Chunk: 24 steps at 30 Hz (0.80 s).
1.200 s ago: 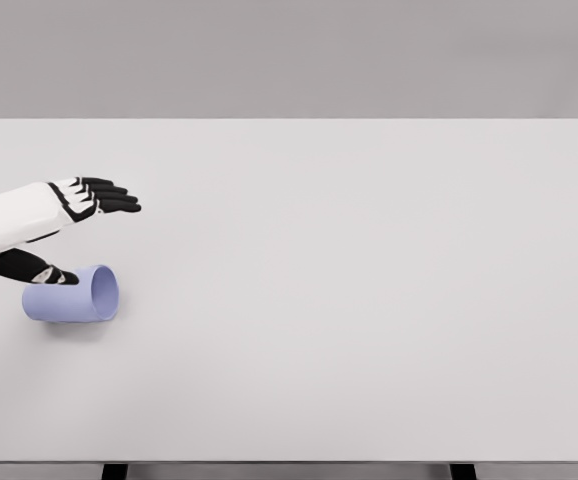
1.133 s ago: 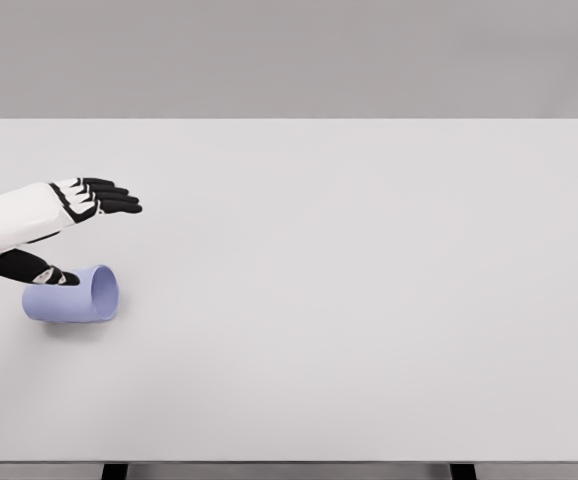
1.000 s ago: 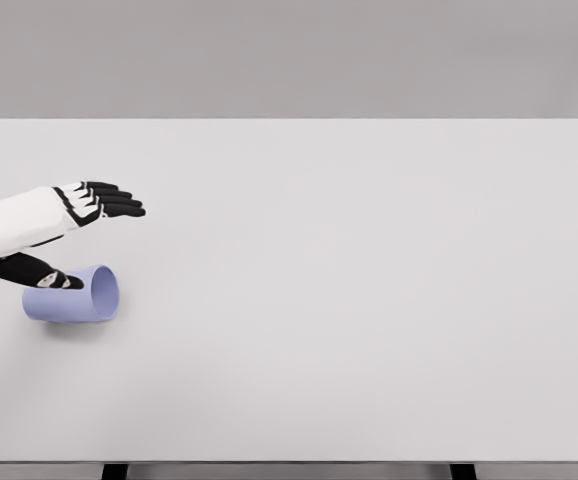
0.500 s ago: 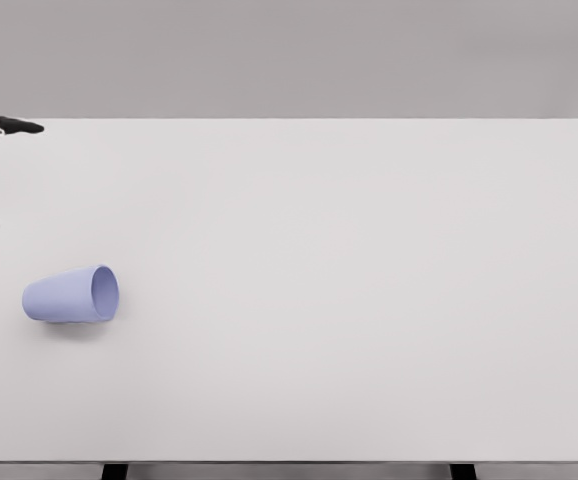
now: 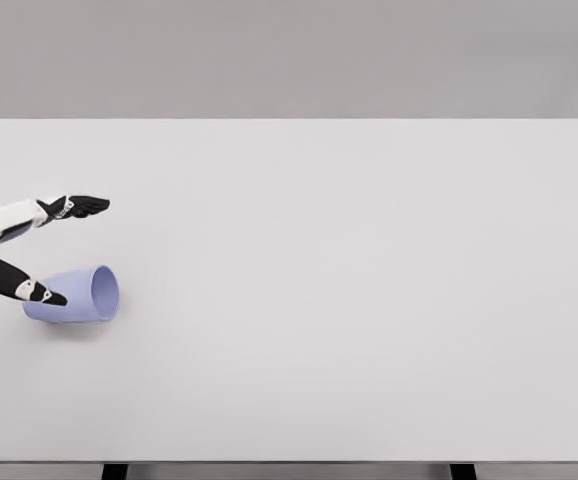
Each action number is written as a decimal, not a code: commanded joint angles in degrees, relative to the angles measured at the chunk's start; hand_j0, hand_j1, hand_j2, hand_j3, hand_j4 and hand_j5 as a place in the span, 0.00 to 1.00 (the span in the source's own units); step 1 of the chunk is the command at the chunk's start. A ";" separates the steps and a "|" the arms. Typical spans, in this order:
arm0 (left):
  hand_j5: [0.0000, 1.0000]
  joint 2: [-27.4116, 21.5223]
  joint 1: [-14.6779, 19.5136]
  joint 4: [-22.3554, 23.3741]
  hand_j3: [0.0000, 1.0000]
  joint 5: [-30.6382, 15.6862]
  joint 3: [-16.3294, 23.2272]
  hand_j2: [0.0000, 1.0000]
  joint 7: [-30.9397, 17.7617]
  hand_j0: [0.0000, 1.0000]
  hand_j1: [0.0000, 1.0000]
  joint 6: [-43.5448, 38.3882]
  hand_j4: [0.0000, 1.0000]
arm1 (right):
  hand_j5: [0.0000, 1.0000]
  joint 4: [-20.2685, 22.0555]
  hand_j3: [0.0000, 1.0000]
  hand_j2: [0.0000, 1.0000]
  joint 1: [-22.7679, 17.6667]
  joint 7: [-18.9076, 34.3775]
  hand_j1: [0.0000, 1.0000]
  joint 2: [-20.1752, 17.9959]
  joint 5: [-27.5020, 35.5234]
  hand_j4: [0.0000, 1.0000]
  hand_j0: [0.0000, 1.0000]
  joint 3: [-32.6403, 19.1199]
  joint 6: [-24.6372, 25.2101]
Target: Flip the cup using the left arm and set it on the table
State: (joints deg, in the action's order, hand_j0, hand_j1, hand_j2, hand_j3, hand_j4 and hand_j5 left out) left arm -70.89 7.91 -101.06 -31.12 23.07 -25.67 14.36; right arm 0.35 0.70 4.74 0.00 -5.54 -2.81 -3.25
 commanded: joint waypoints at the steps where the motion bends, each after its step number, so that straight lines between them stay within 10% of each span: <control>1: 1.00 0.93 0.00 -0.01 1.00 -0.08 1.36 1.00 0.09 1.00 1.00 -1.35 1.00 | 1.00 0.00 1.00 1.00 0.00 0.01 1.00 0.00 0.01 1.00 1.00 0.00 0.00; 24: 1.00 6.29 -0.26 0.25 1.00 18.55 3.74 1.00 1.41 1.00 1.00 -7.76 1.00 | 1.00 0.00 1.00 1.00 0.00 0.01 1.00 0.00 0.01 1.00 1.00 0.00 0.00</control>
State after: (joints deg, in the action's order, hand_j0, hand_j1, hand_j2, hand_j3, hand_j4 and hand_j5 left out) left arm -65.11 7.65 -100.85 -12.83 26.75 -24.23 7.33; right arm 0.35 0.70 4.74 0.00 -5.54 -2.81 -3.25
